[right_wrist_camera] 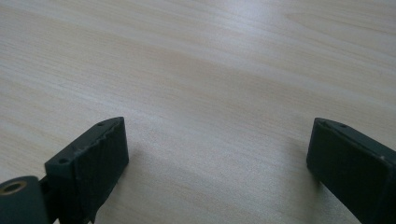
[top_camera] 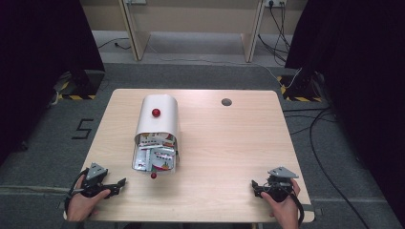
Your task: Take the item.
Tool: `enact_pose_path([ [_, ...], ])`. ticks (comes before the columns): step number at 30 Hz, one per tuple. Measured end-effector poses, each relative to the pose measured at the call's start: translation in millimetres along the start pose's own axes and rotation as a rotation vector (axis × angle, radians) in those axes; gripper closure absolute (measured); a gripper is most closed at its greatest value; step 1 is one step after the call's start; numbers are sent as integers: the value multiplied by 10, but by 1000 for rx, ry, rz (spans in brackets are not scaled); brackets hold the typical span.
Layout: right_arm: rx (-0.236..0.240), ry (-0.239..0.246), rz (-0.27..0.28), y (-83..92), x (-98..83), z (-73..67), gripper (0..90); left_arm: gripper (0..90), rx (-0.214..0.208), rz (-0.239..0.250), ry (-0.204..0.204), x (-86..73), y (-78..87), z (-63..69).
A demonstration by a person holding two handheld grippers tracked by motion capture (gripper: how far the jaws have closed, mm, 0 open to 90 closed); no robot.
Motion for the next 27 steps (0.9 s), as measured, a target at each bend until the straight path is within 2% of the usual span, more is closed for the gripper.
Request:
enact_pose_path([
  [9,5,-5,0,4,-3,-6,65,151,-12,-5,-6,20,-12,8],
  [16,5,-4,0,3,-3,-5,64,153,-24,50,18,115,72,24],
  [27,4,-7,-1,3,-3,-8,61,154,-59,111,9,316,230,122],
])
Point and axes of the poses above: each handheld gripper's, and its own axes: y roughly backward along the jaws, x roughly out of its top, z roughly to its right, the point moved 1 cm from there along -y, roughly forward along the jaws, and after that the axes turned 14 degrees about z, right-handed, at the moved point
